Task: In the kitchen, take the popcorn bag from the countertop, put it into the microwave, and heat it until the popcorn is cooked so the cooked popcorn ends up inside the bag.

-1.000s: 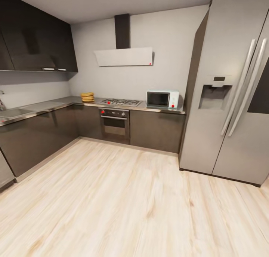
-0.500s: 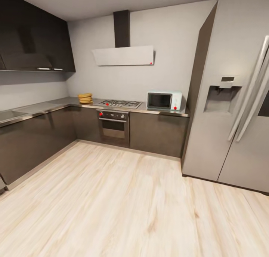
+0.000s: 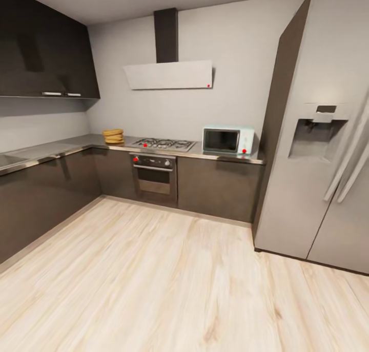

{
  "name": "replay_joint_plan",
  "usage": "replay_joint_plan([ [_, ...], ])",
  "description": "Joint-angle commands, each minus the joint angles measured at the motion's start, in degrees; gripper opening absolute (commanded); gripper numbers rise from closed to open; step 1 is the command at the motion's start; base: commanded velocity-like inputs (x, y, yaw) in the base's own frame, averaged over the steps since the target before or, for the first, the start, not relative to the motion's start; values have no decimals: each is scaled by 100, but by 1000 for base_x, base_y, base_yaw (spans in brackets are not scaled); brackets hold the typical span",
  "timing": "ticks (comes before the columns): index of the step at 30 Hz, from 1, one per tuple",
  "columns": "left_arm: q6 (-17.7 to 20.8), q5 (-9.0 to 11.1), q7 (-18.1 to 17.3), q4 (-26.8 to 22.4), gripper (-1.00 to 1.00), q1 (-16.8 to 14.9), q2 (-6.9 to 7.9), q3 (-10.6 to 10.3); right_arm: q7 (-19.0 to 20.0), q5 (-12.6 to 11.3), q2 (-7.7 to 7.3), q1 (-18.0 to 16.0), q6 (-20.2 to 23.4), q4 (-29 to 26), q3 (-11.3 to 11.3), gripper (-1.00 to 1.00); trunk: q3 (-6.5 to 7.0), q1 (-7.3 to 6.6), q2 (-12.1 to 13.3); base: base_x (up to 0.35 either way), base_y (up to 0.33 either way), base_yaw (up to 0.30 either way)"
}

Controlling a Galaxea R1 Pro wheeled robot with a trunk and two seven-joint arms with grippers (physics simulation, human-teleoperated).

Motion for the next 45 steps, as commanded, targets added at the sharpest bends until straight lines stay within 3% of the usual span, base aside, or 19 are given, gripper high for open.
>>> replay_joint_plan([
  [1, 2, 41, -23, 2, 100, -1, 3, 2, -7, 1, 0, -2, -27, 6, 4, 100, -4, 3, -2, 323, 0, 0],
  [45, -5, 9, -23, 6, 100, -1, -14, -31, -7, -1, 0, -2, -20, 6, 4, 100, -4, 3, -2, 324, 0, 0],
])
